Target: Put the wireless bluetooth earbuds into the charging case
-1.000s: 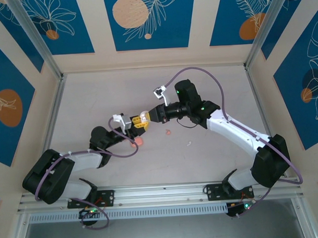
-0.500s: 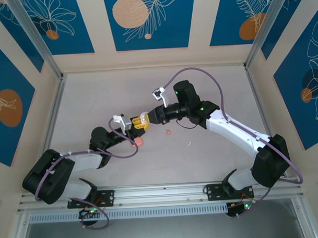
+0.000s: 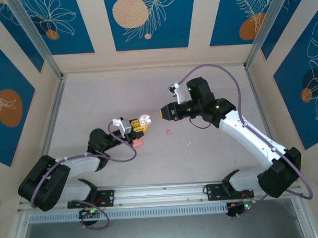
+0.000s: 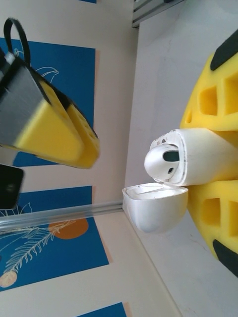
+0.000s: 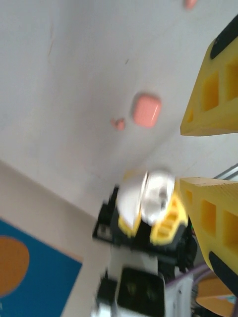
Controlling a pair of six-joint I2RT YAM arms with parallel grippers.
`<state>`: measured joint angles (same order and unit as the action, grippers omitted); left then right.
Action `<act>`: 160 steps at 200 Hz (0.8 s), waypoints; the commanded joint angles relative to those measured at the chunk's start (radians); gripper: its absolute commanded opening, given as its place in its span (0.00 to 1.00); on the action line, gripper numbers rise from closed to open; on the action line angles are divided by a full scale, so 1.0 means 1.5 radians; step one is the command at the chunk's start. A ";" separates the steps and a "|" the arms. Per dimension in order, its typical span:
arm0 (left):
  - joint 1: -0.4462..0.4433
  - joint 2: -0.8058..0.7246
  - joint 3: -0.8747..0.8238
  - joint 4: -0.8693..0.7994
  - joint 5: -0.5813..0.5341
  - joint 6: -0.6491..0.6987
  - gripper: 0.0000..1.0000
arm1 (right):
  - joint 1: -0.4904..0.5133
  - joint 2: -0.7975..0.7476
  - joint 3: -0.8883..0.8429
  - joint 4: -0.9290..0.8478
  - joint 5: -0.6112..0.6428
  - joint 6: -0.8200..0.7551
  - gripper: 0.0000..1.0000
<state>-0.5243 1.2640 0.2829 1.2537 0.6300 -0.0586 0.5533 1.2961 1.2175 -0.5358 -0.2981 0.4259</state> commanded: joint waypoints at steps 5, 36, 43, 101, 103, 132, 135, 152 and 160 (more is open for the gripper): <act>-0.006 -0.044 0.002 -0.085 0.031 0.061 0.07 | -0.044 0.025 0.002 -0.165 0.037 0.012 0.31; -0.006 -0.092 0.000 -0.177 0.029 0.104 0.07 | -0.083 0.072 -0.020 -0.285 0.097 0.040 0.32; -0.006 -0.101 -0.002 -0.191 0.028 0.110 0.07 | -0.091 0.083 -0.030 -0.303 0.107 0.048 0.33; -0.006 -0.130 -0.013 -0.229 0.017 0.125 0.07 | -0.119 0.176 -0.088 -0.328 0.123 0.076 0.37; -0.006 -0.130 -0.014 -0.229 0.016 0.125 0.07 | -0.119 0.179 -0.089 -0.328 0.124 0.076 0.37; -0.006 -0.130 -0.017 -0.227 0.006 0.125 0.07 | -0.122 0.221 -0.101 -0.302 0.143 0.060 0.39; -0.006 -0.129 -0.017 -0.226 0.005 0.126 0.07 | -0.122 0.226 -0.100 -0.301 0.143 0.058 0.39; -0.006 -0.129 -0.018 -0.222 0.000 0.125 0.07 | -0.123 0.252 -0.094 -0.288 0.141 0.053 0.40; -0.006 -0.129 -0.018 -0.221 -0.002 0.124 0.07 | -0.123 0.263 -0.092 -0.281 0.136 0.053 0.41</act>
<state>-0.5259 1.0851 0.2642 0.9096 0.6415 0.1089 0.3725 1.6489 1.0794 -0.9733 -0.0929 0.5129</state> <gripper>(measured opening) 0.182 0.401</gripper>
